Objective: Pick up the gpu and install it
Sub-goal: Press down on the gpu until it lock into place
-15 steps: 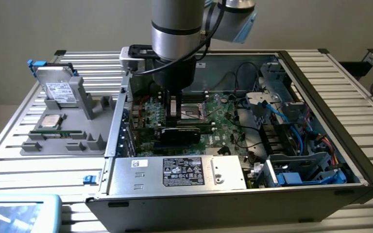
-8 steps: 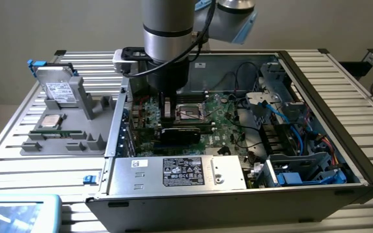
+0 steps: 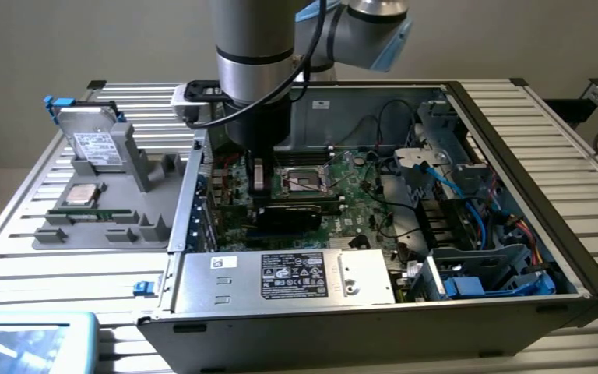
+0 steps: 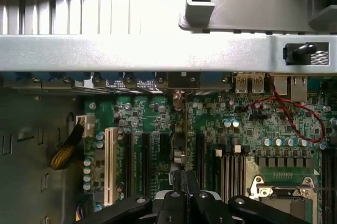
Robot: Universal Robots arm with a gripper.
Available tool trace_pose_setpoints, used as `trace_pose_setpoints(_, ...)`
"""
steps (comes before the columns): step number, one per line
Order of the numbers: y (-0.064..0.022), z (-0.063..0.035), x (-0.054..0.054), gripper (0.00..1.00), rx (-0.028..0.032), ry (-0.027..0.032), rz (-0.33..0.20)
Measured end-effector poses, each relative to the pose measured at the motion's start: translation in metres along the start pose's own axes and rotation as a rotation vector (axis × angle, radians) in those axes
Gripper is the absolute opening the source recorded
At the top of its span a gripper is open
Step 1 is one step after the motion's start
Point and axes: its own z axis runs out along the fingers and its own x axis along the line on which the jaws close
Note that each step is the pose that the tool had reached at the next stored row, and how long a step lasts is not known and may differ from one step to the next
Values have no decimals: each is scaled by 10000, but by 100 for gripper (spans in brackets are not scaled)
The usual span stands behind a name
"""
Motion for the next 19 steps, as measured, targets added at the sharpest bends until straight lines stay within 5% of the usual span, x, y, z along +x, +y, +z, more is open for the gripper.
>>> trace_pose_setpoints(5,17,31,-38,12,29,-2,18)
trace_pose_setpoints(10,30,48,-38,12,266,31,41)
trace_pose_setpoints(19,44,86,-39,12,295,75,68)
